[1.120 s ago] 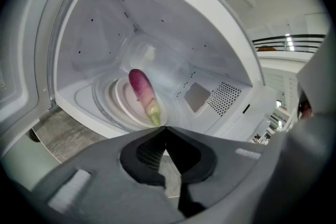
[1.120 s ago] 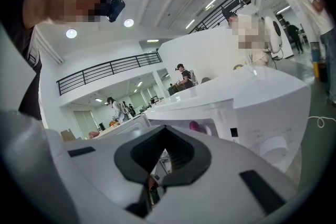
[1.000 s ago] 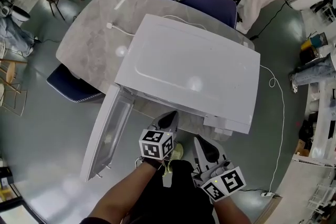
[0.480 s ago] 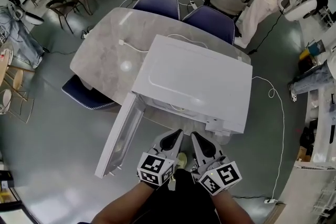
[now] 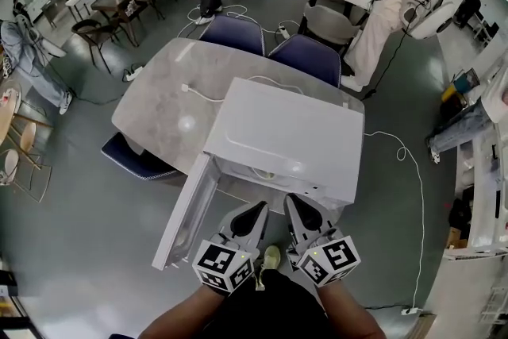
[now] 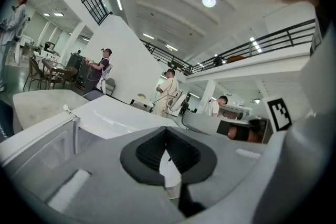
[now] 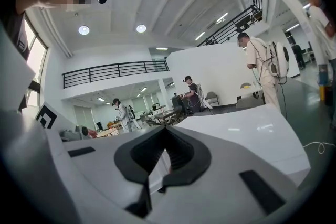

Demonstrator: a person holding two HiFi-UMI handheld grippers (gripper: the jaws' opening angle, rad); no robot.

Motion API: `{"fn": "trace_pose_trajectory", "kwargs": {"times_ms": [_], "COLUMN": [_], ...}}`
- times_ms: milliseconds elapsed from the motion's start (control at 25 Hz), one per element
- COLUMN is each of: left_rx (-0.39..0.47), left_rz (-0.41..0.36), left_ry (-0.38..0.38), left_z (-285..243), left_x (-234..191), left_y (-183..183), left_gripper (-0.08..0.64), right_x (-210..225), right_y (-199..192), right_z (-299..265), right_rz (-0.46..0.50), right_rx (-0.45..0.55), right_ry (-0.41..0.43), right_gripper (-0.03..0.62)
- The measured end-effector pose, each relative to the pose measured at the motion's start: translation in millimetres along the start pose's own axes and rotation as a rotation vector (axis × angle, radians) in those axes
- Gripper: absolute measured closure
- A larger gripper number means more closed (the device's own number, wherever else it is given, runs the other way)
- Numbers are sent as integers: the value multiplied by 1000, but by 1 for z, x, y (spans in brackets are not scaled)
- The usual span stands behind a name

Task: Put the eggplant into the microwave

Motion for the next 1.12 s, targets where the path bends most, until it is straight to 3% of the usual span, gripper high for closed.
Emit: {"fn": "trace_pose_trajectory", "kwargs": {"times_ms": [640, 1120], "left_rx": [127, 137], "left_rz": [-90, -29], "left_ry": [8, -4], "left_z": [7, 10], "left_x": [21, 21], "left_y": [68, 71], "left_gripper": [552, 552], "right_x": [-13, -18], "right_y": [49, 52], "right_z": [-3, -1], "right_rz": [78, 78], "right_rx": [70, 87], "right_ry": [22, 54], "right_gripper": [591, 591]}}
Point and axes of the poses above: the fingertips, and each gripper's own axes: z backward along the fingers, x to its right, y out of its top, the point moved 1 cm from there along z, backward along the fingers, and after that the axes turned 5 degrees about z, right-handed, at the moved point
